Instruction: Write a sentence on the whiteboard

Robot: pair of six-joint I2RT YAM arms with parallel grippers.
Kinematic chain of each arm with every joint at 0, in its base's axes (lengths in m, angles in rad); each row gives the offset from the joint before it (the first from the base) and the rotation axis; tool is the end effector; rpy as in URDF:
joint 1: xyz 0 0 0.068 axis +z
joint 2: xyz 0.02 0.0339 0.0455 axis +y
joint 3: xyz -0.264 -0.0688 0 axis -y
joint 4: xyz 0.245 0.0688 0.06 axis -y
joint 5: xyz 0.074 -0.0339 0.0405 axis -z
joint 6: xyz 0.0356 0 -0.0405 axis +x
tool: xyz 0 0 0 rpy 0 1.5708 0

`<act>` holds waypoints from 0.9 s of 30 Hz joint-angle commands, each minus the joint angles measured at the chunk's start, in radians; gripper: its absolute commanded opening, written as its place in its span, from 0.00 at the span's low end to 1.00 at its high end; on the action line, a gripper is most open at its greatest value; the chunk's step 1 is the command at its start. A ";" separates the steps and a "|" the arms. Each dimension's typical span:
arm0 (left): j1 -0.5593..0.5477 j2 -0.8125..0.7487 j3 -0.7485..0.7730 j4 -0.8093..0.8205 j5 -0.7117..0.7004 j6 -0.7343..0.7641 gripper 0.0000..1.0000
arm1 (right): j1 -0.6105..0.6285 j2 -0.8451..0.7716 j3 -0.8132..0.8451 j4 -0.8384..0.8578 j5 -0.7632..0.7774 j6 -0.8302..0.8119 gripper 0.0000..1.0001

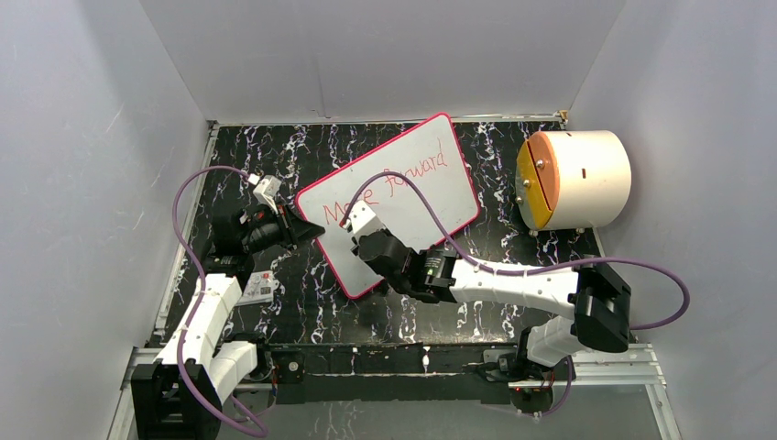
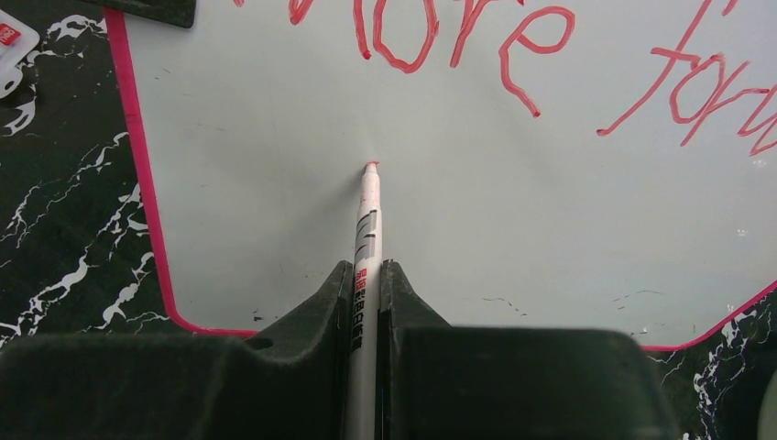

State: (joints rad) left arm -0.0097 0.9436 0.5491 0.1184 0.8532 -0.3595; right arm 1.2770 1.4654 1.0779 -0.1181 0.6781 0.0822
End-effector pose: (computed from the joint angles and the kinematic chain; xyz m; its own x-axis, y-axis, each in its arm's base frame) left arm 0.2078 -0.0288 0.2619 -0.5124 -0.2264 -0.8284 0.5886 0.6099 -0.5307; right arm 0.1172 0.3101 0.2897 -0.1879 -0.4004 -0.8969 -0.5730 0.7864 -0.2310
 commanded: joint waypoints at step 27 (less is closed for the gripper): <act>0.008 0.012 0.012 -0.060 -0.072 0.026 0.00 | 0.004 -0.018 -0.019 -0.152 -0.050 0.131 0.00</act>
State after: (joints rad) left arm -0.0097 0.9474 0.5510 0.1184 0.8528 -0.3599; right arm 1.2785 1.4723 1.0725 -0.2691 0.6250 0.1864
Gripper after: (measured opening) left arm 0.096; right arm 0.195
